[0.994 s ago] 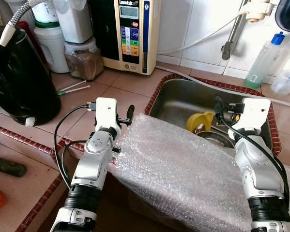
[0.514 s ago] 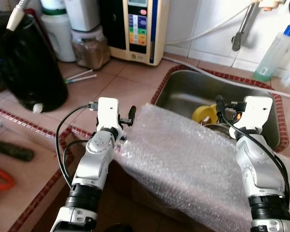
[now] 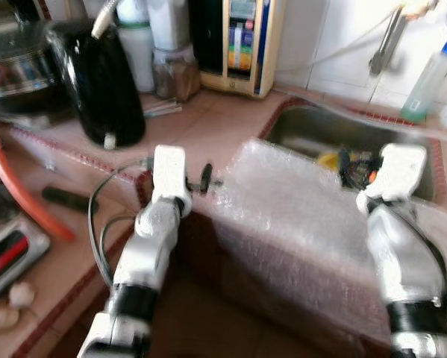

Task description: Kitchen organization

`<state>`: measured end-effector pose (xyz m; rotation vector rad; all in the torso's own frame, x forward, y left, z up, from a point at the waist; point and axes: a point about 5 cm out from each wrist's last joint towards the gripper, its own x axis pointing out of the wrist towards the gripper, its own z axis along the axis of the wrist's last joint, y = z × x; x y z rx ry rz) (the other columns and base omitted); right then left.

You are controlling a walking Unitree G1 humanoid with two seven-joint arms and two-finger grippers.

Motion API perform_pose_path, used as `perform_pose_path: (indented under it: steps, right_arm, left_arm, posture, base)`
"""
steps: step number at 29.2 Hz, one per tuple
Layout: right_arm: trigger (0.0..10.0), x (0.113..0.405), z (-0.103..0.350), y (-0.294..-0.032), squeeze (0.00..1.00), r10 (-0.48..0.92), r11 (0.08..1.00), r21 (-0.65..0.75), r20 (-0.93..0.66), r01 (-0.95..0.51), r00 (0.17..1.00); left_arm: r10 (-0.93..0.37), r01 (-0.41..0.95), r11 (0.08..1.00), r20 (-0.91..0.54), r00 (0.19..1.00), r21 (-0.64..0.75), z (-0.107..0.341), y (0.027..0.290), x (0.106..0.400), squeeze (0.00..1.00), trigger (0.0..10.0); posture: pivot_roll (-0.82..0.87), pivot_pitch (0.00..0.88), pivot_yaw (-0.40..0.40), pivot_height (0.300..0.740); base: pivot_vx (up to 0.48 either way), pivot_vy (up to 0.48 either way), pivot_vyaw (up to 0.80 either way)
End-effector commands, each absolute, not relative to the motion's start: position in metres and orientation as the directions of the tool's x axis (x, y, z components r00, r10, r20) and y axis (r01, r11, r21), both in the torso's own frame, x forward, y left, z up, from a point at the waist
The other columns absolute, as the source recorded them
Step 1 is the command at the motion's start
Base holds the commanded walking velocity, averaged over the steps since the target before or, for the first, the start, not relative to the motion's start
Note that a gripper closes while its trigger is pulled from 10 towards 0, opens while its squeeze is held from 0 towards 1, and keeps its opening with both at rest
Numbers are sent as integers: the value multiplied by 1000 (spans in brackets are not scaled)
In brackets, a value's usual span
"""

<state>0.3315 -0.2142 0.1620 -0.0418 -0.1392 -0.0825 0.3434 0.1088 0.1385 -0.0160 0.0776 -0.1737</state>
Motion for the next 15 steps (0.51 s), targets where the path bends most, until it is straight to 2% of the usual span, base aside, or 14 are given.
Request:
perform_pose_path:
  steps: [1, 3, 15]
  right_arm:
    - [10000, 332, 165, -218, 0, -89, 995, -33, 148, 95, 985]
    - [10000, 332, 165, -218, 0, -89, 995, -33, 149, 95, 985]
    - [10000, 332, 165, -217, 0, -87, 995, -42, 151, 94, 985]
  left_arm:
    - [-188, 186, 982, -74, 979, -27, 140, 105, 344, 0, 10000]
    - [-188, 186, 982, -74, 979, -26, 140, 105, 344, 0, 10000]
    - [-191, 190, 981, -76, 979, -23, 139, 104, 344, 0, 10000]
  posture:
    - [-46, 0, 28, 740]
    - [-46, 0, 28, 740]
    - [-46, 0, 28, 740]
  base:
    - [-244, 0, 0]
    - [-244, 0, 0]
    - [0, 0, 0]
